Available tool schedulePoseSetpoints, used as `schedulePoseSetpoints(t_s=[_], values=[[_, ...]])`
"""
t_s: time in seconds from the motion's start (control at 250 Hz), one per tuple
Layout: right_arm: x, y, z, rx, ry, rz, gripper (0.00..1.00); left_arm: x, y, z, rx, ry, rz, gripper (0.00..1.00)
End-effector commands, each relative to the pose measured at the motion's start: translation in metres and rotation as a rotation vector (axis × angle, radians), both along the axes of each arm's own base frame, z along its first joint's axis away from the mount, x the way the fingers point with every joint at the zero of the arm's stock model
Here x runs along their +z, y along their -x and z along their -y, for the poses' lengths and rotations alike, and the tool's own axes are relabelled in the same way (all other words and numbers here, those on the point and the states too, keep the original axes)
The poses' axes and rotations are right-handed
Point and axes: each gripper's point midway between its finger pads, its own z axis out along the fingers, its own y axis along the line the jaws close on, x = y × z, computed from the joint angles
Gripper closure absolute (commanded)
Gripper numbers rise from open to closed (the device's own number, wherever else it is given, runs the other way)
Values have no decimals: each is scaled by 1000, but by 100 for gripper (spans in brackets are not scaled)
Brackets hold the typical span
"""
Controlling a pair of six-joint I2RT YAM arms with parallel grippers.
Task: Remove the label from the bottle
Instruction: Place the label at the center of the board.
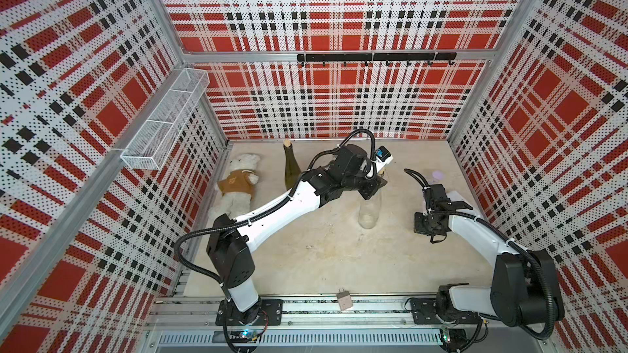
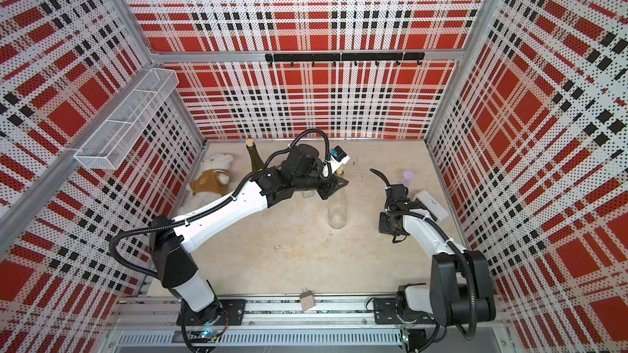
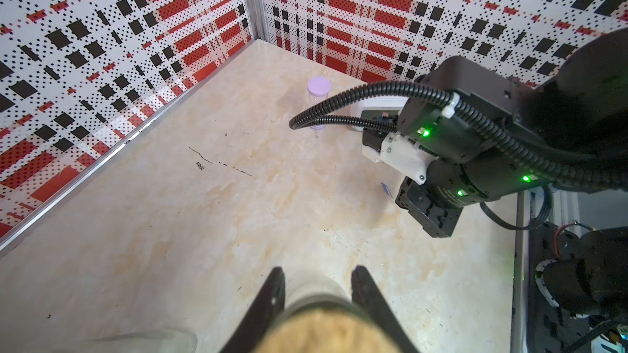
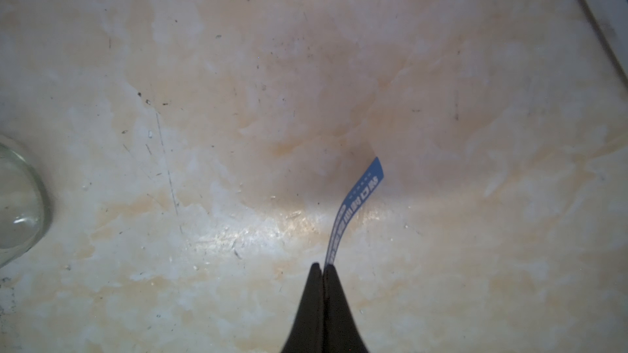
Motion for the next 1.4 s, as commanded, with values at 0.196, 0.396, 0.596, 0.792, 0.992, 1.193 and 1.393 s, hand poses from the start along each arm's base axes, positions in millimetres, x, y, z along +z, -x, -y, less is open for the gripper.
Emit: schedulePoseSetpoints(t_s=[0.196, 0.396, 0.596, 0.792, 0.992, 1.193, 1.393], values=[[-12, -12, -6, -6, -32, -6, 89, 0, -1, 0, 6, -4, 4, 64], [-14, -14, -7, 0, -35, -20, 79, -1, -3, 0, 8, -5, 2, 64], [-14, -14, -6, -1, -27, -21, 65, -2, -3, 0, 7, -5, -2, 64], [-20, -13, -6, 7, -27, -45, 57, -2, -2, 0, 7, -4, -5, 64], [-20, -15, -7, 17, -28, -47, 56, 0, -1, -1, 9, 0, -6, 64], [-18, -18, -7, 25, -26, -42, 56, 1, 1, 0, 5, 3, -4, 64], [-20, -20, -7, 46, -16, -54, 56, 1, 1, 2, 1, 2, -6, 64]])
